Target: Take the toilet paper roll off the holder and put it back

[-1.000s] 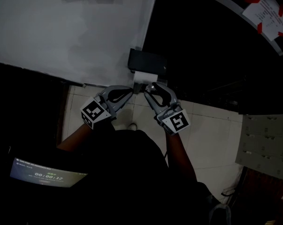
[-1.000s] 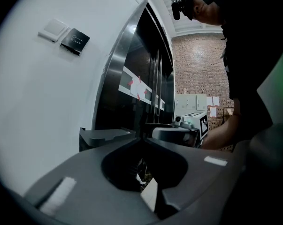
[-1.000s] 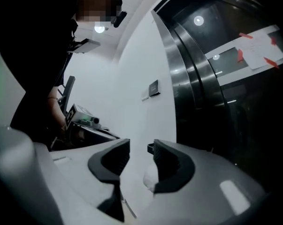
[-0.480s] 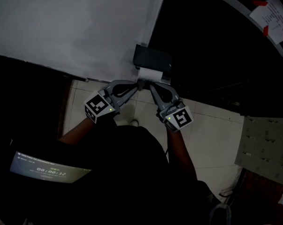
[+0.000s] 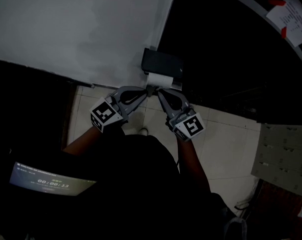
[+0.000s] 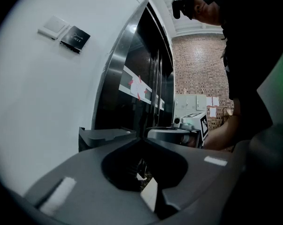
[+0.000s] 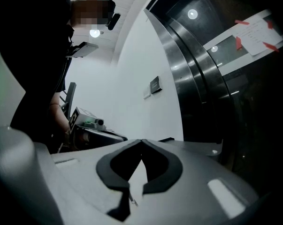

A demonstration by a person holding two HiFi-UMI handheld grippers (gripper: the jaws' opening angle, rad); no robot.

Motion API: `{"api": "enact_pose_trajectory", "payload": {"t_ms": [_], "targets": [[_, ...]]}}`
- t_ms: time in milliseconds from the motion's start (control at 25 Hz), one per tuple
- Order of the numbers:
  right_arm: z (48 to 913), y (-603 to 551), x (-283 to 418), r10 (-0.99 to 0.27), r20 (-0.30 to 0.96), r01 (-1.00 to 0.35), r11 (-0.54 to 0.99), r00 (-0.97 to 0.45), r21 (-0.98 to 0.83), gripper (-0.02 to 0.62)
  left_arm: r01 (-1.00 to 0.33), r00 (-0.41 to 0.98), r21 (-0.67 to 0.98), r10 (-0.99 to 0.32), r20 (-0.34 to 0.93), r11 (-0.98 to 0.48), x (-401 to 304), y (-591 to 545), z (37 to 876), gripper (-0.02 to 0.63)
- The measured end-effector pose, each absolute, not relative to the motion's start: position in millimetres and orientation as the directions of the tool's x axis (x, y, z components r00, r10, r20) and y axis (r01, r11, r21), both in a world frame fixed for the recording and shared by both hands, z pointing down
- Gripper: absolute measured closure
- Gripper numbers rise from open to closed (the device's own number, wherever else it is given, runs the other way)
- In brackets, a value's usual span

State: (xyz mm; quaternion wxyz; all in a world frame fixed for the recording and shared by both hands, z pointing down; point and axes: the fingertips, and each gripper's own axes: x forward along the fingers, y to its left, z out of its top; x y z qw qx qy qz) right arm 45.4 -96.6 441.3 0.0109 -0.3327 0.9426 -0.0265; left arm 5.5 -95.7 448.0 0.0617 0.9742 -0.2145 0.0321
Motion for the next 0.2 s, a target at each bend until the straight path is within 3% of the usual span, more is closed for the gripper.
{"api": "enact_pose_trajectory", "payload": {"t_ms": [200], "targets": [[446.2, -96.1, 46.5, -0.623, 0.0, -0.621, 0.781, -0.783, -0.061, 0.595, -0.426, 0.904, 0.11, -0.418, 0.093, -0.898, 7.1, -94.2, 448.9, 0.603]]}}
